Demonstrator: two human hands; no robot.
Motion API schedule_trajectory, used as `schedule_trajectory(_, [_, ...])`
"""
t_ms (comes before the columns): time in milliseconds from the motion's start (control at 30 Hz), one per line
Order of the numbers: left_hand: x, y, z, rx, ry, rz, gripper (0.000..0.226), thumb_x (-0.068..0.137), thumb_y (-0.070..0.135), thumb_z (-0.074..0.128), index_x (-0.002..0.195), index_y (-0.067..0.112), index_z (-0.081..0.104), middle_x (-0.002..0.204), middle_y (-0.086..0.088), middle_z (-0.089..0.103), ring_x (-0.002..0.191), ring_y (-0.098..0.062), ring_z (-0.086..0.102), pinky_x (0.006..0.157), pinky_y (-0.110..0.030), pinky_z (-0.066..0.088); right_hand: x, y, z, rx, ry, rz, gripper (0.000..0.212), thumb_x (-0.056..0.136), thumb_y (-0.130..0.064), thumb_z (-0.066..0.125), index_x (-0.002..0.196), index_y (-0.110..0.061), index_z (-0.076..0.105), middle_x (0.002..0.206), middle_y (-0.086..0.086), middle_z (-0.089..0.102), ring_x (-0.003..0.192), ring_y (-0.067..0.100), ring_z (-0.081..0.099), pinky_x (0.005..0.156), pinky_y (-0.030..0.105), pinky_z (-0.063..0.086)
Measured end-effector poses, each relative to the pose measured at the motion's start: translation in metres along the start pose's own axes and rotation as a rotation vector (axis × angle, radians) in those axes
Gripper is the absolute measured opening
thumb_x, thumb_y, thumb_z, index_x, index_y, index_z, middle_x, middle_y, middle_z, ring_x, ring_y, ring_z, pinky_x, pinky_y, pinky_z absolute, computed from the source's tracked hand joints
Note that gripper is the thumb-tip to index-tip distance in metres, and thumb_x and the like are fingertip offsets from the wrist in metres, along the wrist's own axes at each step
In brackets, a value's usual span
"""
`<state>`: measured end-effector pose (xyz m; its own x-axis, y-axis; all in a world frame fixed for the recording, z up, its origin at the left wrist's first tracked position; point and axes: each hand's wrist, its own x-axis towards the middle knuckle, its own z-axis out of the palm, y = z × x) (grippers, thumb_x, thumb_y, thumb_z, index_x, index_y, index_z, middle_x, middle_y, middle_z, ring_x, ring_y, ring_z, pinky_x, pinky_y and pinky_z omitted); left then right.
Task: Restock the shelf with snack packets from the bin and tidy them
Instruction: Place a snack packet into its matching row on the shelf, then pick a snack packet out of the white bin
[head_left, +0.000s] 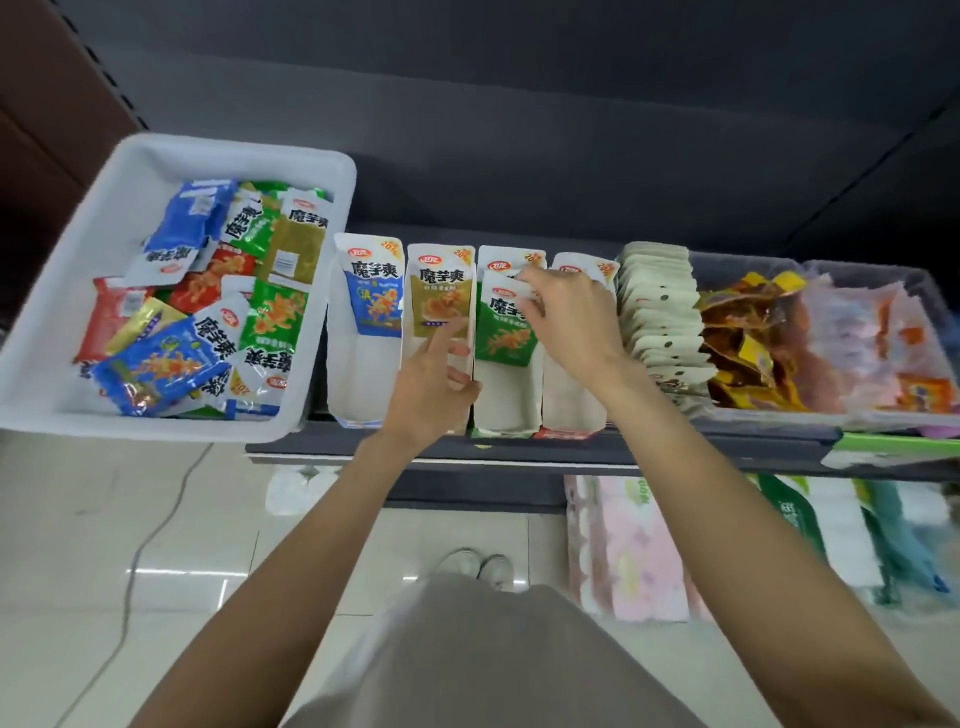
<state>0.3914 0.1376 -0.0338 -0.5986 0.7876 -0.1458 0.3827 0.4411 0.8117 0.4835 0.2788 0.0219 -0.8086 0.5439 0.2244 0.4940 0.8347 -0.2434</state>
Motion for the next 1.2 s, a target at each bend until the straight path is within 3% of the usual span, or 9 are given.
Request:
schedule_trajectory(67, [-0.001, 0.002, 0.003, 0.012, 0.014, 0.001, 0.066, 0.081, 0.011, 0.069, 0.137, 0.024, 0.038, 0.108, 0.005, 0.058, 0.073, -0.006, 0.061, 0.071, -0.02, 0.048, 0.009, 0.004, 0.004, 0.01, 0.006, 0.016, 0.027, 0.091, -0.017, 0.058, 0.117, -0.02, 0.063, 0.1, 0.007, 0.069, 0.096, 0.027, 0.06, 0.067, 0.03, 0.038])
schedule_trajectory(233, [-0.001, 0.001, 0.008, 0.03, 0.07, -0.011, 0.064, 0.08, 0.011, 0.069, 0.136, 0.025, 0.041, 0.104, 0.005, 0.06, 0.073, -0.008, 0.062, 0.062, -0.005, 0.042, 0.02, 0.015, 0.012, 0.097, 0.03, -0.024, 0.022, 0.087, -0.013, 0.062, 0.107, -0.018, 0.07, 0.103, 0.002, 0.069, 0.095, 0.027, 0.055, 0.072, 0.028, 0.037])
schedule_trajectory(500, [-0.008, 0.015, -0.003, 0.101, 0.131, 0.004, 0.052, 0.084, 0.027, 0.067, 0.131, 0.026, 0.043, 0.11, 0.008, 0.061, 0.082, -0.006, 0.06, 0.073, -0.023, 0.05, -0.003, 0.01, -0.002, 0.174, 0.331, 0.038, 0.019, 0.087, -0.014, 0.063, 0.105, -0.015, 0.067, 0.099, 0.004, 0.063, 0.088, 0.022, 0.057, 0.072, 0.033, 0.047])
schedule_trajectory(633, [-0.039, 0.026, -0.033, 0.058, 0.408, 0.212, 0.024, 0.09, 0.027, 0.058, 0.113, 0.027, 0.06, 0.088, 0.01, 0.064, 0.082, -0.004, 0.056, 0.074, -0.017, 0.047, -0.033, -0.009, -0.011, 0.465, 0.219, 0.01, 0.016, 0.091, -0.015, 0.059, 0.105, -0.016, 0.066, 0.091, -0.003, 0.067, 0.076, 0.008, 0.057, 0.07, 0.022, 0.047])
schedule_trajectory(733, [-0.074, 0.017, -0.067, 0.172, 0.767, 0.397, 0.022, 0.09, 0.018, 0.05, 0.094, 0.006, 0.068, 0.075, -0.003, 0.065, 0.072, -0.01, 0.053, 0.067, -0.022, 0.042, -0.036, -0.031, -0.01, 0.571, 0.07, -0.034, 0.014, 0.091, -0.015, 0.061, 0.102, -0.016, 0.068, 0.088, -0.007, 0.07, 0.07, 0.006, 0.061, 0.063, 0.026, 0.051])
schedule_trajectory(800, [-0.092, 0.003, -0.096, 0.26, 0.872, 0.431, 0.019, 0.089, 0.015, 0.049, 0.09, 0.005, 0.066, 0.073, -0.006, 0.064, 0.07, -0.014, 0.053, 0.065, -0.024, 0.04, -0.032, -0.052, -0.005, 0.54, -0.038, -0.1, 0.014, 0.091, -0.017, 0.061, 0.102, -0.019, 0.069, 0.092, -0.006, 0.071, 0.072, 0.006, 0.062, 0.065, 0.026, 0.051])
schedule_trajectory(900, [-0.097, -0.031, -0.147, 0.346, 0.777, 0.268, 0.014, 0.089, 0.016, 0.054, 0.096, 0.01, 0.065, 0.084, -0.003, 0.066, 0.079, -0.016, 0.056, 0.07, -0.021, 0.038, -0.023, -0.094, 0.006, 0.535, -0.132, -0.202, 0.015, 0.09, -0.015, 0.061, 0.102, -0.019, 0.068, 0.096, -0.008, 0.07, 0.076, 0.004, 0.059, 0.068, 0.022, 0.049])
schedule_trajectory(1033, [-0.068, -0.084, -0.207, 0.44, 0.464, -0.058, 0.029, 0.085, 0.023, 0.067, 0.112, 0.017, 0.064, 0.11, -0.004, 0.064, 0.099, -0.026, 0.056, 0.078, -0.029, 0.039, 0.005, -0.154, 0.031, 0.507, -0.215, -0.301, 0.019, 0.091, -0.015, 0.059, 0.108, -0.017, 0.067, 0.103, -0.004, 0.069, 0.091, 0.013, 0.062, 0.079, 0.034, 0.053])
schedule_trajectory(1200, [-0.019, -0.106, -0.216, 0.582, 0.033, -0.245, 0.056, 0.073, 0.064, 0.064, 0.11, 0.023, 0.06, 0.098, 0.007, 0.067, 0.087, -0.012, 0.06, 0.073, -0.026, 0.042, 0.059, -0.21, 0.072, 0.133, -0.373, -0.384, 0.047, 0.089, -0.001, 0.056, 0.132, -0.02, 0.051, 0.136, 0.0, 0.051, 0.126, 0.019, 0.044, 0.104, 0.036, 0.038])
